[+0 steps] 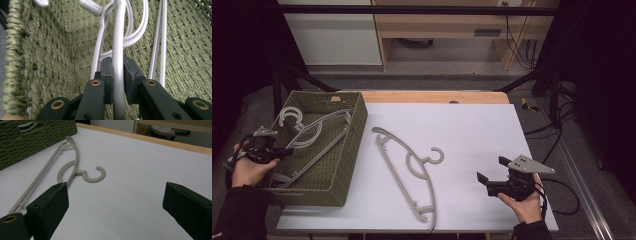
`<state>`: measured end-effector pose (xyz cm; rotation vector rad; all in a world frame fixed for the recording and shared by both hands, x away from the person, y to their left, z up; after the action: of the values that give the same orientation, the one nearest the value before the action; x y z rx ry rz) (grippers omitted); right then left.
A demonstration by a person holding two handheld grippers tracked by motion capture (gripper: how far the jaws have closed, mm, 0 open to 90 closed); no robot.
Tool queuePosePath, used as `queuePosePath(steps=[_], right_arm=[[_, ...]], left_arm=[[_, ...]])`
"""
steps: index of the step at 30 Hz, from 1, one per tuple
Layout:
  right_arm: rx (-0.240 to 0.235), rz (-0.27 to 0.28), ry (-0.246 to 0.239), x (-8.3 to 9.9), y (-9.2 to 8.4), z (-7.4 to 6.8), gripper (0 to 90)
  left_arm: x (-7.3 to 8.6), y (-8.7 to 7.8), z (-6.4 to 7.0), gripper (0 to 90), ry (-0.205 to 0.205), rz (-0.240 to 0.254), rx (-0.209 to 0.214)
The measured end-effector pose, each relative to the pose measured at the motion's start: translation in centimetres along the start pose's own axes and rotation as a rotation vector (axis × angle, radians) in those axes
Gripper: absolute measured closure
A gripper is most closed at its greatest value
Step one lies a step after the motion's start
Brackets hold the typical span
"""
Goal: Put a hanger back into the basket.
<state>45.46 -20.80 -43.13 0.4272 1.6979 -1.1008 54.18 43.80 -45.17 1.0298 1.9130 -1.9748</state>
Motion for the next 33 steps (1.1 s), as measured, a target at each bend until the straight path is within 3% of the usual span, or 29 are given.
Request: queuePosePath(steps=[5, 6, 8, 10, 12, 16, 22, 26, 33], right_arm=[[0.002, 0.000, 0.000, -0.1, 0.0, -0.1, 7.0], [0.003, -0.002, 0.004, -0.1, 0.0, -0.1, 7.0], [0.002, -0.001, -0.006, -0.2, 0.0, -0.2, 7.0], [0.001, 0.001, -0.003, -0.2, 0.0, -0.3, 7.0], [0.001, 0.002, -0.004, -0.3, 0.1, -0.4, 7.0], [-0.001, -0.001, -0.014, -0.4, 0.3, -0.7, 7.1], [-0.002, 0.003, -0.013, -0.8, 0.5, -1.2, 7.2], [-0.010, -0.001, -0.018, -1.1, 0.9, -1.7, 7.6], [-0.027, -0.022, -0.020, -1.7, 2.1, -3.2, 8.2]], left_arm=[[-0.8, -1.6, 0.1, 68.9, -0.054, 0.114, 0.016], [-1.1, -2.0, 0.4, 67.7, -0.061, 0.165, 0.026], [-1.8, -3.0, 1.1, 60.4, -0.038, 0.264, 0.035], [-2.3, -3.7, 1.9, 54.4, -0.022, 0.318, 0.049], [-2.9, -4.2, 2.8, 46.8, -0.036, 0.344, 0.077], [-4.4, -5.5, 4.3, 36.6, -0.012, 0.421, 0.066], [-6.5, -8.0, 7.7, 26.4, 0.017, 0.535, 0.105], [-7.2, -9.4, 10.8, 21.4, 0.023, 0.609, 0.169], [-6.8, -9.7, 16.2, 13.6, 0.053, 0.650, 0.305]])
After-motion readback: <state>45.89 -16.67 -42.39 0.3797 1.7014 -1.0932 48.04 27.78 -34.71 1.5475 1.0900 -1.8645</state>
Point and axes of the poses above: each handheld gripper's, and its own axes: y roughly forward along the jaws, x roughly out of its underside, z roughly to its right, the point moved 7 cm from there along y, roughly forward along the jaws, and after that the axes turned 2 degrees about -z, right-handed, at the moved point
